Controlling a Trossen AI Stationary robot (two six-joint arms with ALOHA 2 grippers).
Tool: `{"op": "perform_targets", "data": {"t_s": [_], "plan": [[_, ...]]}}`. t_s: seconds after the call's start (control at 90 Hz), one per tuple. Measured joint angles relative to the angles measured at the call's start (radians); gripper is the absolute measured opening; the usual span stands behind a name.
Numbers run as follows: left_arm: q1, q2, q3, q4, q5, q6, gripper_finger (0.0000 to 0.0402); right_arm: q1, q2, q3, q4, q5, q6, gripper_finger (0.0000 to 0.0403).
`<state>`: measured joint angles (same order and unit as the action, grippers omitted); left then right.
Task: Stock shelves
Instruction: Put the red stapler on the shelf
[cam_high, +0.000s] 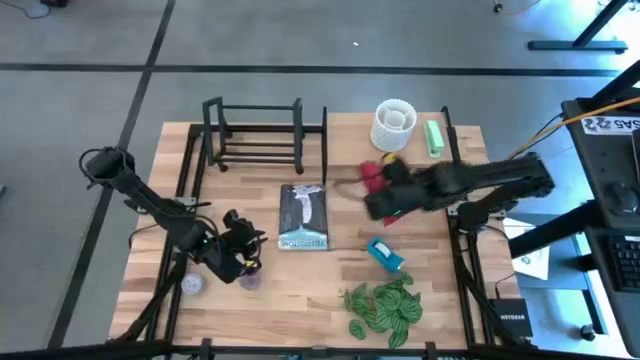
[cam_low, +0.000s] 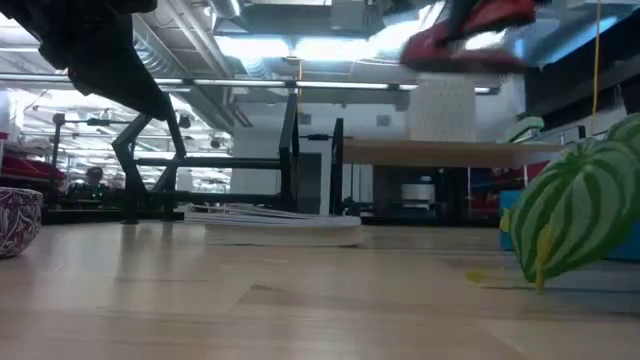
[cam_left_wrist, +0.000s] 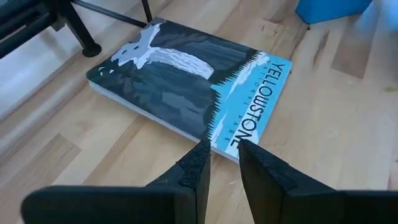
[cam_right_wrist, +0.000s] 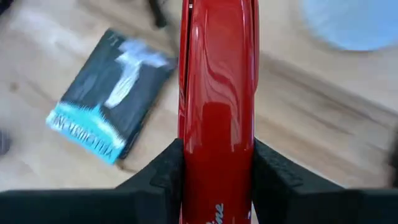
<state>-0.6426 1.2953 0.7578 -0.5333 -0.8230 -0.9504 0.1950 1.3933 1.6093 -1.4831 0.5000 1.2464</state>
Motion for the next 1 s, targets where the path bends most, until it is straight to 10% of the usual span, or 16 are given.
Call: {"op": "perform_targets", "data": {"t_s": [0.433, 1.0], "plan": [[0.000, 0.006, 0.000, 0.003, 0.000, -0.002, 0.0067, -0.352, -0.205, 0.033, -0.090, -0.021, -0.036, 0.0115], [0.000, 0.008, 0.000, 0.007, -0.010, 0.001, 0.0067, -0.882, -0.100, 0.033, -0.087, -0.241, -0.395, 0.0115]]}}
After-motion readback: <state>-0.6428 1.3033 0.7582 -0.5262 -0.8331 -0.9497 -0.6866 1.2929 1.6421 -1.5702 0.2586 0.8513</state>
